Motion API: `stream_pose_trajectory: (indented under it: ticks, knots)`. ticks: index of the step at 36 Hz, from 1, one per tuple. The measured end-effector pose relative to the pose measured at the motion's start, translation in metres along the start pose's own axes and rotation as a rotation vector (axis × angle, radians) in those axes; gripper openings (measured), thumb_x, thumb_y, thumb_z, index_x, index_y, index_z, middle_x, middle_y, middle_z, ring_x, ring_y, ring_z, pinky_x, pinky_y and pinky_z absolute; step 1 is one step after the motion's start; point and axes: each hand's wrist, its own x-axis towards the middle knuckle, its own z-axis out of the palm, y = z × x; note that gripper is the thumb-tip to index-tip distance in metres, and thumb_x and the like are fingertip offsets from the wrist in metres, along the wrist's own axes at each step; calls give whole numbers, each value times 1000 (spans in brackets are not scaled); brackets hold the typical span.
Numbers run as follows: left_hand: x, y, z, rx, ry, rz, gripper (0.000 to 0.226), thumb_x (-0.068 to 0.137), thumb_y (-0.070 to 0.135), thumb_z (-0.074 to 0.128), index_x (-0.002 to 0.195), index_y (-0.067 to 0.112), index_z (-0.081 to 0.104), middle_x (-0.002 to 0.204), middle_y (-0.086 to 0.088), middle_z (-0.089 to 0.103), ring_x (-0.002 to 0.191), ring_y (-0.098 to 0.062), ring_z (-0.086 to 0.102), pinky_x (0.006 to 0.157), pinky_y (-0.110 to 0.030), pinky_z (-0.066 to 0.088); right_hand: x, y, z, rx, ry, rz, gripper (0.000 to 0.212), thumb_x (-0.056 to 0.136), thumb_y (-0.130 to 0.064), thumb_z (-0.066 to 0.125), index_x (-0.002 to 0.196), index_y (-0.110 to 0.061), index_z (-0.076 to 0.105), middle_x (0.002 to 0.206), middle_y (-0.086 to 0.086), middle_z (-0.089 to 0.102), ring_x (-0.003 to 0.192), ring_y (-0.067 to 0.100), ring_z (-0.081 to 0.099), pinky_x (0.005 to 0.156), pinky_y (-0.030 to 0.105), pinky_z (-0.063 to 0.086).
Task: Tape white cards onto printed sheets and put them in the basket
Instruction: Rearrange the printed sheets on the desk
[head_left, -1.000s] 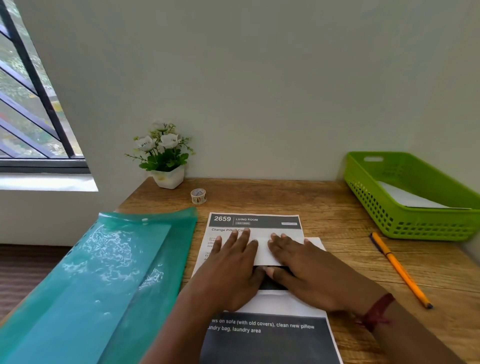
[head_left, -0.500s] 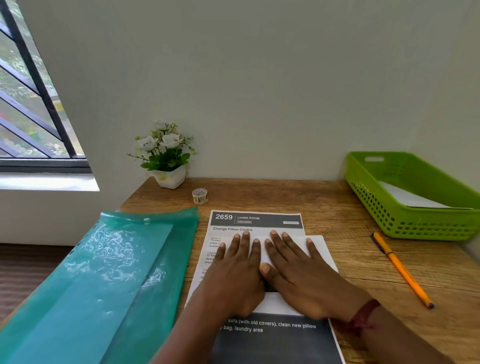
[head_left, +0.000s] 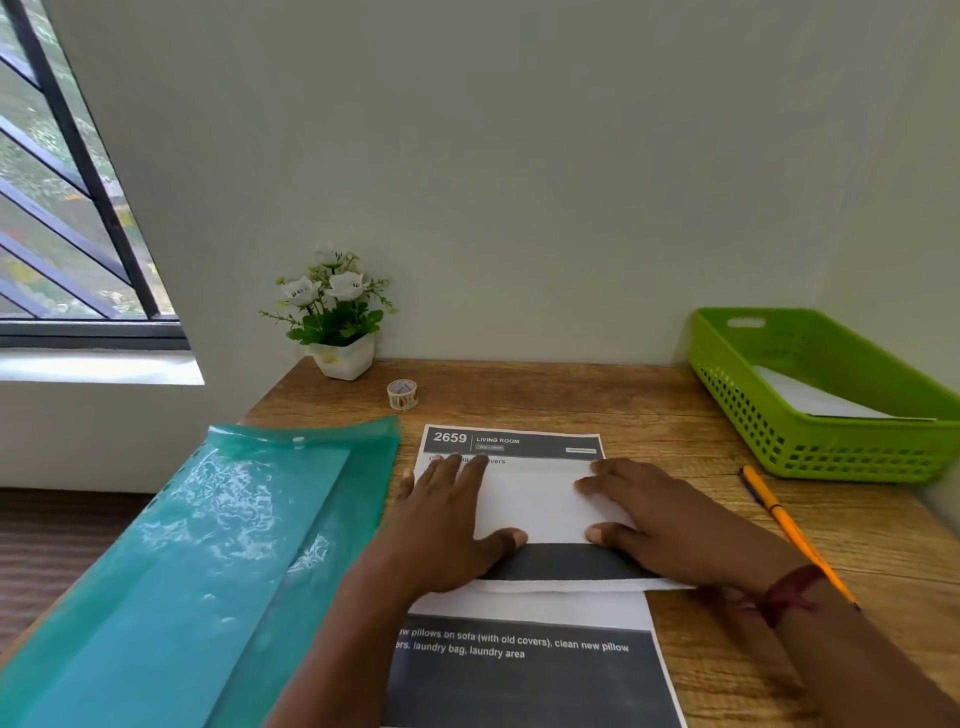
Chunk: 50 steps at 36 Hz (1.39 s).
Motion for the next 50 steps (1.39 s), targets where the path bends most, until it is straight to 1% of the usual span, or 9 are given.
stream_pose_trajectory:
  ticks: [5,14,19,25,31,35,37,41,50]
  knots:
    - [1,1,0,-5,18,17,94,86,70,50,155,29,1,162,-1,16,149,-22,14,123,-46,7,1,2,-2,16,44,-25,68,91,-58,50,149,-35,23,147,-9,29,134,13,29,109,37,32]
    - [1,0,-2,-62,202,20,103,69,74,66,150,34,18,144,2,23,137,-23,22,115,-42,30,2,6,3,31,82,-38,74,90,-59,51,151,-36,17,145,-9,26,136,13,24,111,39,27]
    - [1,0,-8,-126,310,55,96,67,59,80,147,33,33,133,6,33,122,-17,40,100,-32,45,2,8,5,79,173,-56,74,88,-56,56,149,-34,20,136,-9,31,129,13,30,107,35,31]
    - [-2,1,-17,-189,509,68,65,74,38,83,131,29,55,124,8,49,100,-8,48,88,-29,49,4,6,0,88,440,-113,61,88,-43,64,142,-28,41,115,-8,43,109,13,43,90,33,42]
    - [-2,-1,-18,-246,658,114,44,77,13,82,118,21,68,105,11,53,89,-8,53,68,-13,37,4,1,-5,128,653,-214,40,82,-22,76,120,-23,64,98,-6,57,86,15,57,68,32,48]
    - [-3,-2,-21,-228,628,160,28,81,8,76,107,18,73,98,11,53,85,-6,51,67,-12,39,1,-2,-9,165,726,-270,29,80,-11,77,107,-21,69,91,-8,57,77,9,57,63,25,48]
    - [-4,-3,-22,-230,578,165,26,82,2,74,100,20,74,96,12,55,84,-7,53,68,-21,49,-1,-4,-11,187,725,-282,25,79,-8,76,101,-21,72,88,-10,56,76,5,56,63,22,46]
    - [-4,-5,-21,-223,475,155,32,81,-3,68,89,28,67,94,12,59,85,-6,55,72,-33,55,-1,-7,-12,178,653,-286,23,79,-9,77,95,-25,73,86,-10,59,77,8,59,62,32,52]
    - [-5,-6,-15,-185,247,91,30,80,6,62,95,31,55,108,4,63,97,-18,57,80,-41,53,-2,-7,-3,77,516,-235,23,79,-17,64,91,-36,60,94,-18,54,82,5,54,64,33,49]
